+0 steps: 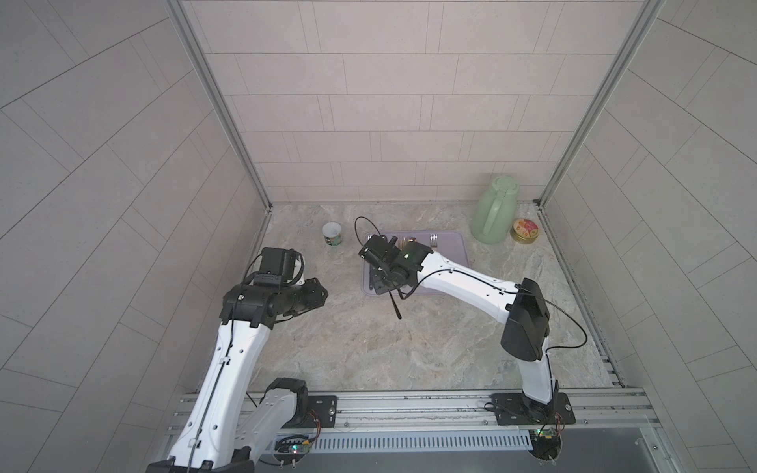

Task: Set the spoon and fork side by side
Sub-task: Pick up the spoon from the center of the board, then place the spoon on the tray.

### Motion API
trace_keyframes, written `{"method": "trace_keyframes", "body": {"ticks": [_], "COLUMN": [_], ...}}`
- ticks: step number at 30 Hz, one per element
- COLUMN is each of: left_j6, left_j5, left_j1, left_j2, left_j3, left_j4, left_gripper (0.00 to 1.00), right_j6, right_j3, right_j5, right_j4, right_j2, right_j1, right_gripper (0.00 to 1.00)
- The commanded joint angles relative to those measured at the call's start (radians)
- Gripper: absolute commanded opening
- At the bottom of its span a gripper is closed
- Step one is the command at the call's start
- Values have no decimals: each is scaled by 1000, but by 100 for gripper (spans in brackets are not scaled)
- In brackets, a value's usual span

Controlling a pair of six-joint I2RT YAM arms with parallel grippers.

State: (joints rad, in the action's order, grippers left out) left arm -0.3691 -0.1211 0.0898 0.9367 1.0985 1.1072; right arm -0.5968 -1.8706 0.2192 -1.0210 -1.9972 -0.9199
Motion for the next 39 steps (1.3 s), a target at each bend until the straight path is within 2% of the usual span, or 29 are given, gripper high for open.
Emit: {"method": "trace_keyframes", "body": {"ticks": [1, 9, 17, 26, 39], "left_j6": [11, 4, -10, -16, -22], "left_j5": [-22, -35, -51, -68, -78], "left_j1": [-6, -7, -5, -6, -4], "left_j2": [-2, 13, 42, 58, 58], "left_j3": [-16, -34, -37, -35, -34], "left_j4": [-4, -24, -42, -44, -43], "left_gripper": [42, 41, 41, 40, 40], "right_j6": [38, 96, 134, 147, 143], "right_j3": [64, 174, 201, 200, 144], "right_j5": [41, -19, -73, -124, -169], "right_j4": [-21, 85, 141, 197, 206], "right_j2": [37, 62, 7, -80, -188], "right_j1": [105, 331, 477, 538, 564], "right_gripper": [0, 0, 0, 0, 0]}}
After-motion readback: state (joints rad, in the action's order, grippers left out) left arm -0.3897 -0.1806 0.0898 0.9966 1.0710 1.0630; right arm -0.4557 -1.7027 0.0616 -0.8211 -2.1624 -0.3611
